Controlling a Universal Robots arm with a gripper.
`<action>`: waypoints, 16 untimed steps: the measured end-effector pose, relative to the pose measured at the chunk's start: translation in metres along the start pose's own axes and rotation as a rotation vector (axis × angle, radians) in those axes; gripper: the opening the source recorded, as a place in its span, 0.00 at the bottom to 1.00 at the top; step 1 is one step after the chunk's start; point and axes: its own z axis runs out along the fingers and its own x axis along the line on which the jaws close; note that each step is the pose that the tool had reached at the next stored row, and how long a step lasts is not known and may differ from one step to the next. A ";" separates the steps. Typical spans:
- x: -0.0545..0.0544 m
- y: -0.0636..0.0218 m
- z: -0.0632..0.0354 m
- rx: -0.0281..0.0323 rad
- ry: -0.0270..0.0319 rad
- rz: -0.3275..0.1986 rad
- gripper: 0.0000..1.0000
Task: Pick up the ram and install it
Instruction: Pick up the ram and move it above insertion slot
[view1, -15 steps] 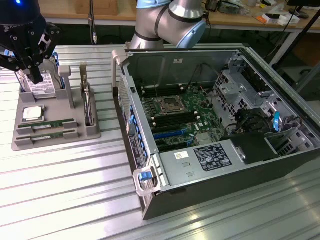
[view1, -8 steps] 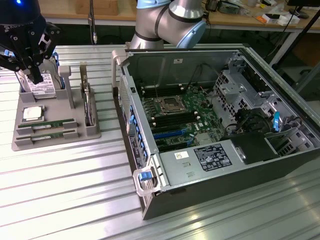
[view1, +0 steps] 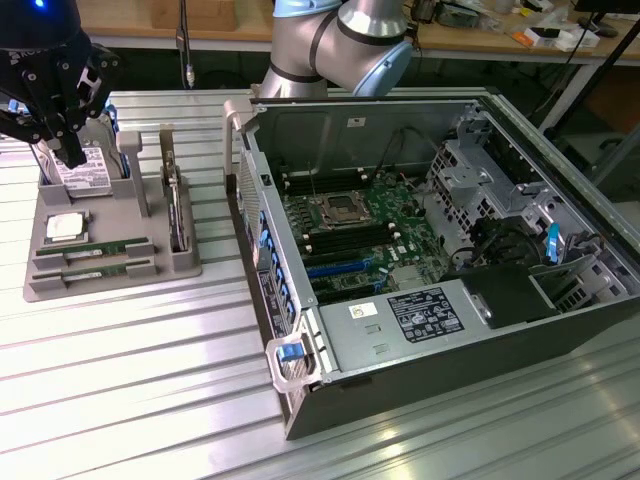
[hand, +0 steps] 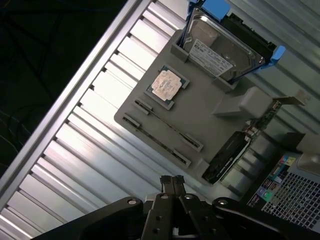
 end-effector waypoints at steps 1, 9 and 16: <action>0.000 0.0000 0.0000 -0.0001 0.0004 -0.007 0.11; 0.000 0.0000 0.0000 -0.0004 0.0020 -0.045 0.11; 0.000 0.0000 0.0000 -0.0008 0.0036 -0.083 0.11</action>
